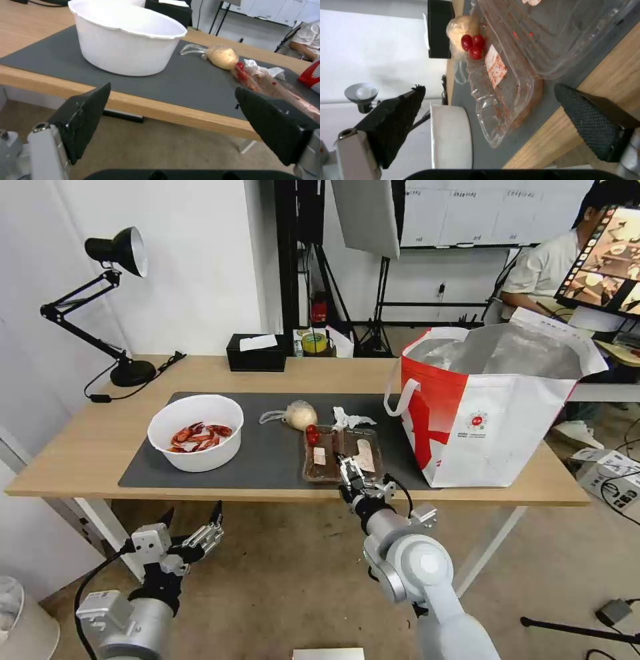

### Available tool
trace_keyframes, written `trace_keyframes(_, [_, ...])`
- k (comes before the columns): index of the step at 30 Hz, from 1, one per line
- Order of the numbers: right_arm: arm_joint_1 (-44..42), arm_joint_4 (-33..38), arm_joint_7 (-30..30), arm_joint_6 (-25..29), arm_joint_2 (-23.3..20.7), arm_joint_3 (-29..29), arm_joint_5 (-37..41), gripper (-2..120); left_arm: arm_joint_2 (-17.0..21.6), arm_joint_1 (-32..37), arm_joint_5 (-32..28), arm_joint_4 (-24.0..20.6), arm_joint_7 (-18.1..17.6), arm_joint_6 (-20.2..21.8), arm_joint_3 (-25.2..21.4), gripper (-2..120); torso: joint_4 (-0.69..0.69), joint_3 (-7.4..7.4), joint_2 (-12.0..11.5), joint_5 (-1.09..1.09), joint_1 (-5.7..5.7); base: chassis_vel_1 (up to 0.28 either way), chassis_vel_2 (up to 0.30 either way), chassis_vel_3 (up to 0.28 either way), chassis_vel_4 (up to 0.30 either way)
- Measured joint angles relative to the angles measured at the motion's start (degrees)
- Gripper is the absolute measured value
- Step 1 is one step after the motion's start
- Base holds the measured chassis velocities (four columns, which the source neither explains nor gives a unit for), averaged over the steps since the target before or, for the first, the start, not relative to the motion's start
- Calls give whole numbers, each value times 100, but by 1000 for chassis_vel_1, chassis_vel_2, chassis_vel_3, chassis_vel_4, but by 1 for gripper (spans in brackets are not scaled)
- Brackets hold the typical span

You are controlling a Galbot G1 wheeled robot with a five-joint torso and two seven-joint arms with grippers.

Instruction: Pick up the trash from the table and place it into the takeout bag.

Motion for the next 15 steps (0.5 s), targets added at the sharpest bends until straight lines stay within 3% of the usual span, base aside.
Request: trace_keyframes(15, [-105, 167, 15, -2, -40, 16, -14, 100, 37, 48, 0, -53, 11, -8, -20, 100, 1, 1, 0, 0, 1, 0, 0, 0, 0])
